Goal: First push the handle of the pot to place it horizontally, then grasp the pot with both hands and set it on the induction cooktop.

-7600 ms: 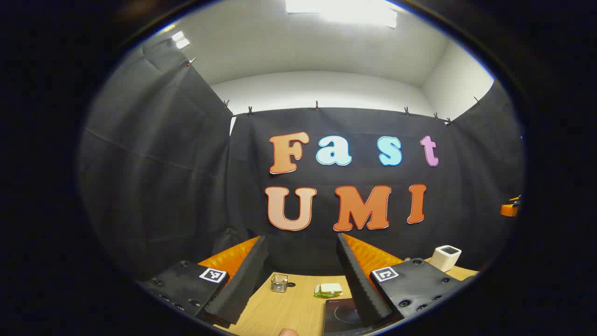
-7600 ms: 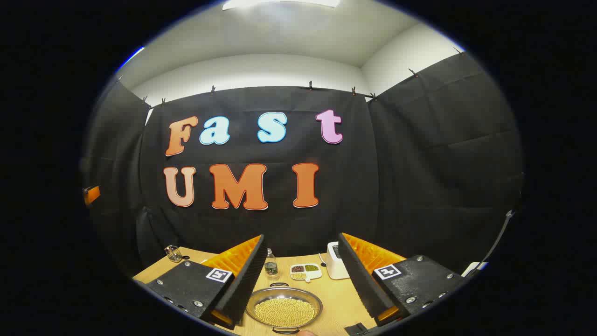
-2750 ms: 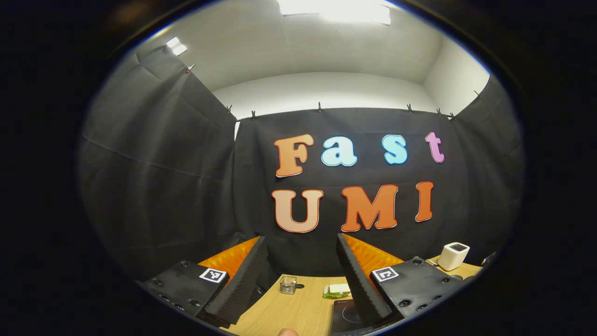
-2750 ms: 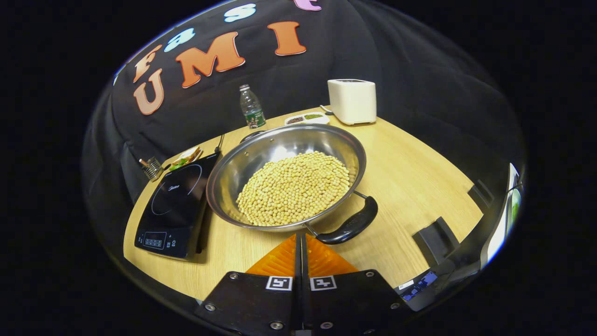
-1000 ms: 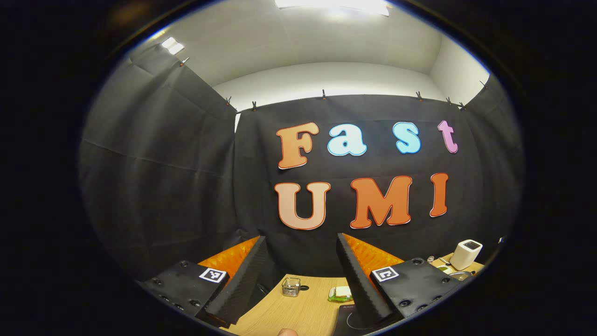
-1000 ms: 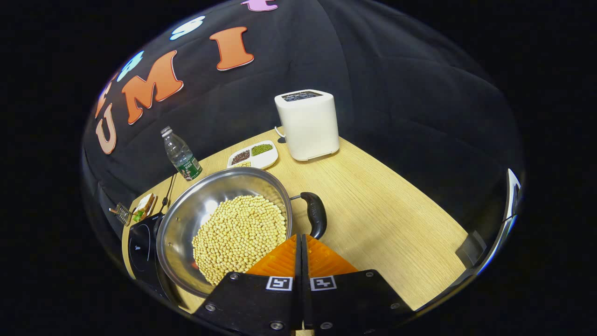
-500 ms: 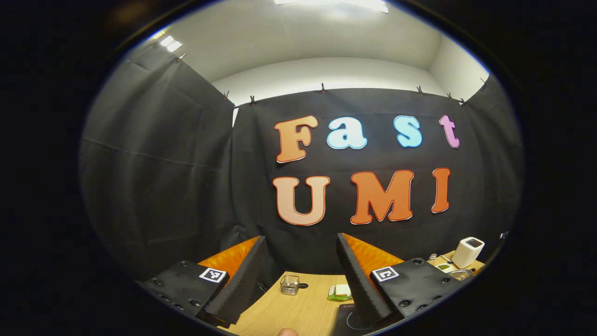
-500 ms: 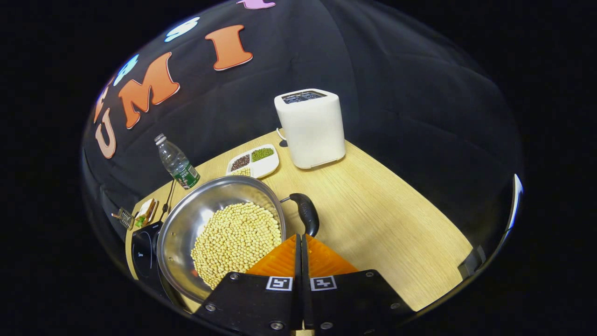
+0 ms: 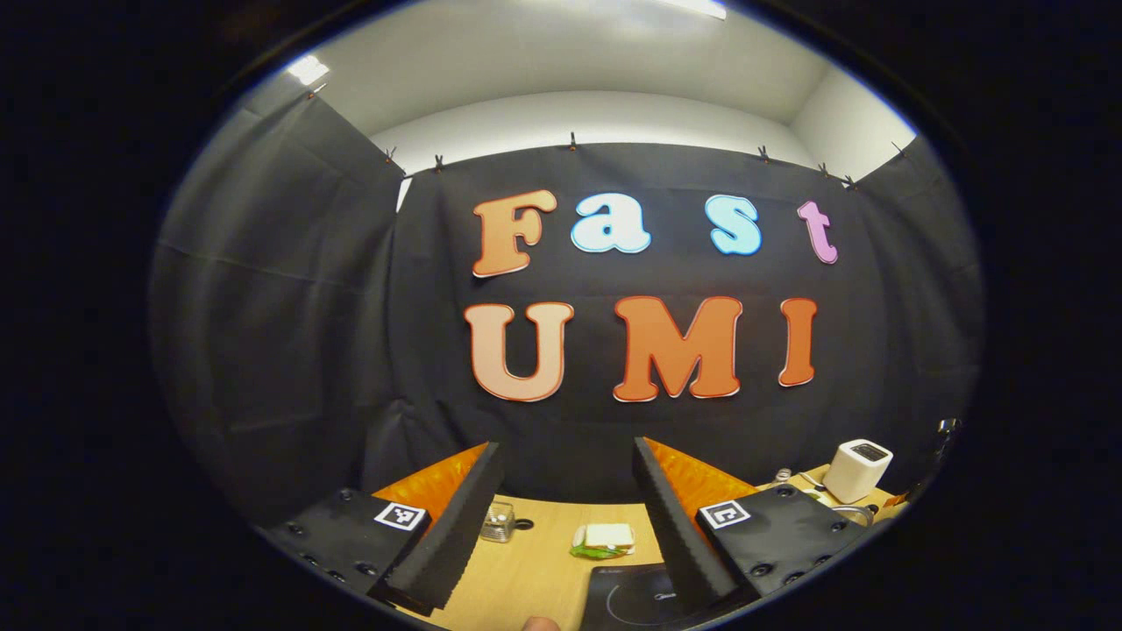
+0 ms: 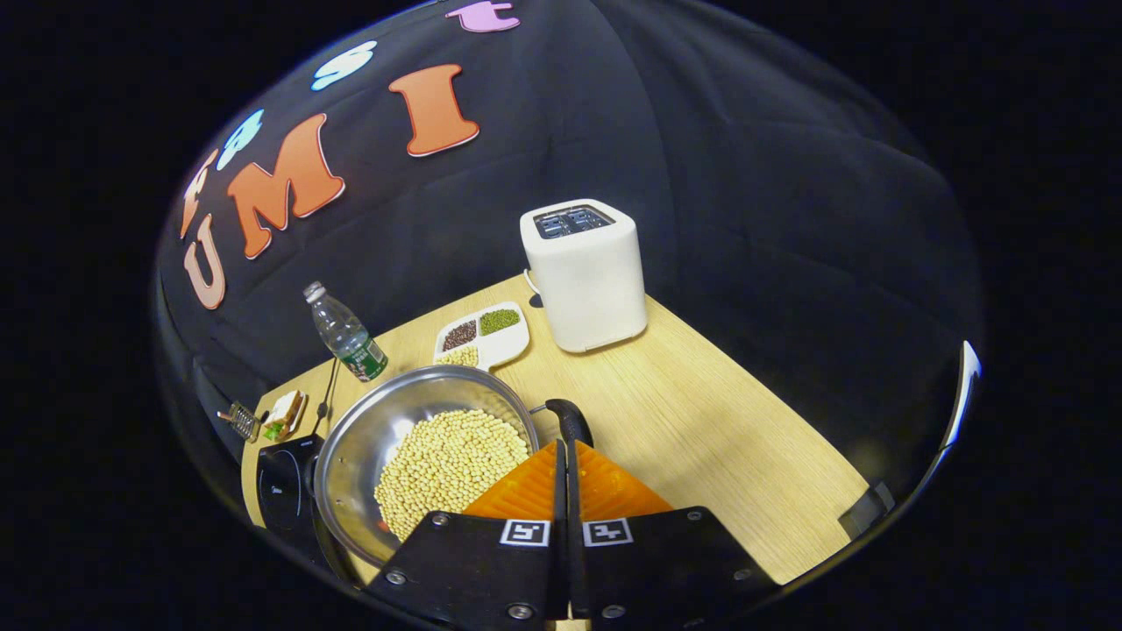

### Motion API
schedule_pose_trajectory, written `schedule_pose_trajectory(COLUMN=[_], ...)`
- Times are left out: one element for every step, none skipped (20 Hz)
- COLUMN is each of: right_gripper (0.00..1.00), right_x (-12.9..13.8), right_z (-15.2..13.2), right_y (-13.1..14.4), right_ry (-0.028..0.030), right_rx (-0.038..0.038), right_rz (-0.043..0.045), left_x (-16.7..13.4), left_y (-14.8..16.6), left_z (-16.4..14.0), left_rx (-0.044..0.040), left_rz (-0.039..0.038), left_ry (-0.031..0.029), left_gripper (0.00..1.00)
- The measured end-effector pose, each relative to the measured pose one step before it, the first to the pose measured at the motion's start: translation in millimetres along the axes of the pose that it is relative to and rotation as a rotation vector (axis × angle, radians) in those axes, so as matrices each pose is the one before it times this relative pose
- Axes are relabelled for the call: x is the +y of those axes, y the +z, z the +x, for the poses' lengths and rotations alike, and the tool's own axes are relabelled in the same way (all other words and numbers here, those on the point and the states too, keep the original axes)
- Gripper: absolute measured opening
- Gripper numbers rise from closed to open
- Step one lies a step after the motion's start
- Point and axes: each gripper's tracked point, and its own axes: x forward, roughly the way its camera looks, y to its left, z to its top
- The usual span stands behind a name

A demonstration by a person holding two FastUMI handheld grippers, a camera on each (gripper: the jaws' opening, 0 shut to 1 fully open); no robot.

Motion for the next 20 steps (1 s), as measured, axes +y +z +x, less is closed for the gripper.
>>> schedule_pose_trajectory(right_gripper=[0.0, 0.0, 0.0, 0.0, 0.0, 0.02, 0.04, 0.04, 0.04, 0.06, 0.11, 0.18, 0.22, 0.35, 0.4, 0.51, 0.58, 0.69, 0.72, 0.81], right_x=[1.36, 1.91, 1.85, 0.35, 2.74, 0.76, 0.86, 1.64, 1.93, 3.93, 2.99, 1.35, 2.14, -0.21, 0.09, 0.19, -0.43, -2.03, -1.54, 0.22], right_z=[-2.91, -2.09, -2.32, -3.39, -2.2, -0.91, -1.61, -1.34, -1.29, -0.36, 0.37, 0.91, 1.31, 1.87, 1.58, 2.36, 1.5, 2.46, 2.79, 1.6], right_y=[3.98, 2.92, 2.79, 3.11, 1.17, 1.67, 1.51, 2.93, 3.33, 1.67, 1.59, 1.15, 1.94, 1.59, 2.43, 1.72, 0.72, 0.71, 1.0, -0.24], right_ry=[0.00319, 0.00429, 0.00541, 0.00817, 0.0089, 0.00482, 0.00195, 0.00614, 0.00723, 0.01307, 0.00919, 0.00664, 0.00552, 0.00101, -0.00067, -0.00016, -0.00636, -0.01036, -0.01077, -0.00423], right_rx=[-0.00979, -0.0093, -0.008, -0.00738, -0.00218, -0.00237, -0.0022, -0.00789, -0.01018, -0.00578, -0.00435, -0.00788, -0.00902, -0.00723, -0.01131, -0.01189, -0.01078, -0.01164, -0.00816, -0.00158], right_rz=[-0.00518, -0.00377, -0.00177, 0.00161, -0.00005, -0.00324, -0.00764, -0.00476, -0.00198, -0.00219, -0.00377, -0.00574, -0.00801, -0.01128, -0.01146, -0.01451, -0.01628, -0.01773, -0.01734, -0.01182], left_x=[-17.53, -17.16, -14.05, -13.81, -16.19, -16.26, -15.53, -14.89, -15.09, -9.93, -9.56, -12.82, -11.66, -13.46, -13.35, -13.08, -10.51, -7.16, -6.67, -7.86], left_y=[-11.97, -11.75, -11.9, -11.05, -14.02, -16.36, -15.75, -19.23, -18.96, -18.01, -16.12, -18.18, -17.69, -19.45, -17.72, -17.1, -12.98, -10.52, -11.39, -11.92], left_z=[4.66, 6.57, 5.6, 8.15, 6.34, 4.81, 6.72, 6.25, 6.23, 7.36, 7.17, 7.83, 6.36, 6.52, 6.52, 7.09, 6.7, 7.58, 5.65, 6.93], left_rx=[0.01722, 0.0113, 0.01109, 0.0141, 0.01862, 0.0201, 0.02522, 0.02767, 0.03051, 0.02422, 0.01674, 0.02512, 0.02791, 0.02851, 0.03529, 0.03562, 0.02377, 0.01467, 0.02053, 0.02172], left_rz=[-0.01087, -0.00428, -0.00247, -0.00628, -0.01129, -0.01565, -0.01149, -0.00986, -0.00888, -0.00215, -0.00403, 0.00056, -0.00089, -0.00693, -0.01176, -0.02248, -0.00913, -0.00092, 0.00209, -0.00225], left_ry=[-0.02892, -0.0234, -0.01536, -0.01962, -0.02381, -0.01901, -0.02159, -0.02116, -0.01911, -0.00722, 0.00057, -0.01143, -0.00914, -0.01671, -0.02075, -0.01149, -0.01497, -0.00965, -0.00744, -0.01142], left_gripper=[0.98, 0.98, 0.98, 0.98, 0.98, 0.98, 0.98, 0.98, 0.98, 0.99, 0.99, 0.98, 0.97, 0.97, 0.98, 0.98, 0.98, 0.99, 0.99, 0.99])
